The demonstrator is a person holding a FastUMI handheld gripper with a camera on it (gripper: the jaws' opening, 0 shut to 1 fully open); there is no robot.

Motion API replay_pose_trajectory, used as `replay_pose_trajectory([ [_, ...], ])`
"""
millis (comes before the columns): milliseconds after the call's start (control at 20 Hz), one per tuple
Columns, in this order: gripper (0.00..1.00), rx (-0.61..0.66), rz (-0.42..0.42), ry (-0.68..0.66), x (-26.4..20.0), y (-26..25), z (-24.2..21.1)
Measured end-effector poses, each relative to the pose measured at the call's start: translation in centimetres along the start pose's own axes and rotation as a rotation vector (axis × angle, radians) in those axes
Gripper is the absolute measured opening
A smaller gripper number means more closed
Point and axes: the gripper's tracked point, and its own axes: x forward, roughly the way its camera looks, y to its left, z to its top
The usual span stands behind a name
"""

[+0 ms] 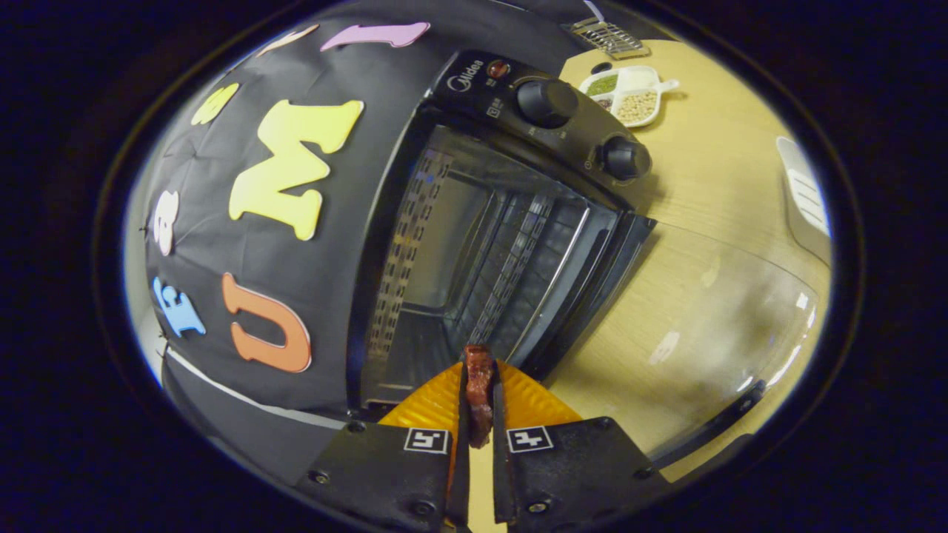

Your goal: Open the toaster oven, put the food inside, and close the toaster oven door.

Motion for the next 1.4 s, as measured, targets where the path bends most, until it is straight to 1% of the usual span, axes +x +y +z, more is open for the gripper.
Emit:
replay_pose_trajectory([
  [150,0.15,0.051,0.001,-0.027,2.4,0.5,1.2],
  [250,0.16,0.038,-0.005,-0.046,3.6,1.0,1.6],
  [450,0.19,-0.108,-0.050,-0.078,4.8,1.5,1.6],
  [600,0.24,-0.270,-0.112,-0.089,5.0,1.1,1.6],
  [700,0.36,-0.369,-0.159,-0.084,5.4,0.3,1.9],
  [750,0.41,-0.418,-0.179,-0.087,4.8,0.1,2.3],
  [900,0.52,-0.536,-0.238,-0.090,4.3,-0.7,3.1],
  [950,0.65,-0.576,-0.244,-0.092,4.1,-0.7,3.5],
  [1000,0.71,-0.599,-0.250,-0.090,3.8,-0.7,3.7],
  [1050,0.79,-0.614,-0.246,-0.091,3.6,-0.6,4.0],
  [1100,0.80,-0.624,-0.246,-0.085,3.3,-0.5,4.0],
  [1300,0.86,-0.662,-0.241,-0.064,1.6,-1.2,3.8],
  [1400,0.86,-0.669,-0.228,-0.057,0.5,-1.0,3.7],
])
